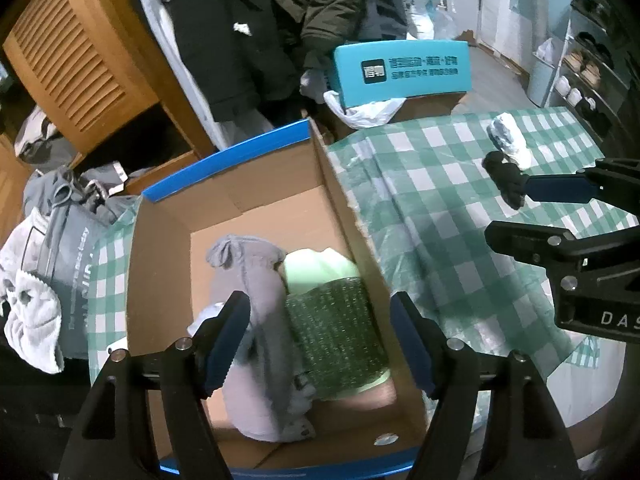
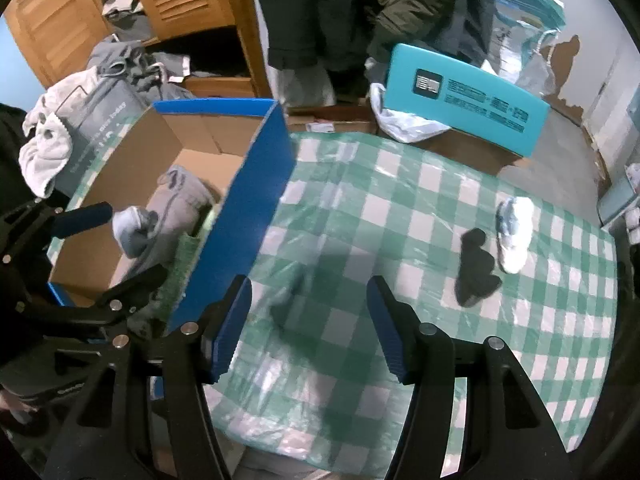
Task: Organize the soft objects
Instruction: 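Move both tools back toward the black sock and white socks on the table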
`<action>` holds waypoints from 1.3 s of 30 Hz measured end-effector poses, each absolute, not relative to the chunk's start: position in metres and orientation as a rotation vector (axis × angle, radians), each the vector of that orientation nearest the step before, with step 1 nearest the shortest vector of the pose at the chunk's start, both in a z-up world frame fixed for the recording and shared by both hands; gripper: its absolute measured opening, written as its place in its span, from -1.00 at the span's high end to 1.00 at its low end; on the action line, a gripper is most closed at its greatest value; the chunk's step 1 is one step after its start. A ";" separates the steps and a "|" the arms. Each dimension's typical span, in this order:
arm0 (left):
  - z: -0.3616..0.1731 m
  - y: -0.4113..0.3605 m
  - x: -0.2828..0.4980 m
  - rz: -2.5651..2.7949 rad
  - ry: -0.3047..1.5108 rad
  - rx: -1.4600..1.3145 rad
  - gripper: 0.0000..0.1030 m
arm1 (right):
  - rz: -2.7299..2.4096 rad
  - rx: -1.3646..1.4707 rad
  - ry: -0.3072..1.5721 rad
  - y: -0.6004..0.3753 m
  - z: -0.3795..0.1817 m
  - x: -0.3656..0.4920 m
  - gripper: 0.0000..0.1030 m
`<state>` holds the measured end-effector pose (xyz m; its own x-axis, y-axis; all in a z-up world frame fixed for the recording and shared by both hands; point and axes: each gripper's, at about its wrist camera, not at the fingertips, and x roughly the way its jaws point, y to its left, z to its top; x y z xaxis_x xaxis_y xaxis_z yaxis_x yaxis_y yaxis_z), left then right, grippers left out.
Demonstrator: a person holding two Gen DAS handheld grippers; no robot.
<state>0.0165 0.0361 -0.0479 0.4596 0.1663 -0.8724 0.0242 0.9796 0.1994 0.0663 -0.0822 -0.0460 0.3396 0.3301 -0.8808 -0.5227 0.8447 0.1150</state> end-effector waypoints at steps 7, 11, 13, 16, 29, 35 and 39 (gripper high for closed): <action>-0.053 0.015 0.022 0.061 1.105 0.223 -0.43 | 0.507 -0.188 1.102 -0.107 -0.051 0.070 -0.16; -0.054 0.003 0.026 0.050 1.108 0.238 -0.44 | 0.487 -0.183 1.105 -0.119 -0.053 0.070 -0.16; -0.055 -0.003 0.028 0.043 1.109 0.246 -0.45 | 0.474 -0.182 1.109 -0.126 -0.055 0.070 -0.16; -0.056 -0.013 0.031 0.035 1.108 0.262 -0.54 | 0.454 -0.178 1.116 -0.137 -0.058 0.070 -0.17; -0.066 -0.053 0.046 -0.001 1.136 0.315 -0.55 | 0.377 -0.114 1.146 -0.189 -0.073 0.077 -0.17; -0.075 -0.063 0.057 -0.011 1.173 0.300 -0.55 | 0.338 -0.100 1.156 -0.211 -0.080 0.083 -0.17; -0.076 -0.068 0.067 -0.023 1.189 0.276 -0.55 | 0.312 -0.094 1.172 -0.227 -0.084 0.089 -0.17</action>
<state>0.0673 -0.0676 -0.0756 0.3766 0.1273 -0.9176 0.1620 0.9662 0.2005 0.0894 -0.2268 -0.0837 0.3507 0.1919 -0.9166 -0.2892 0.9531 0.0889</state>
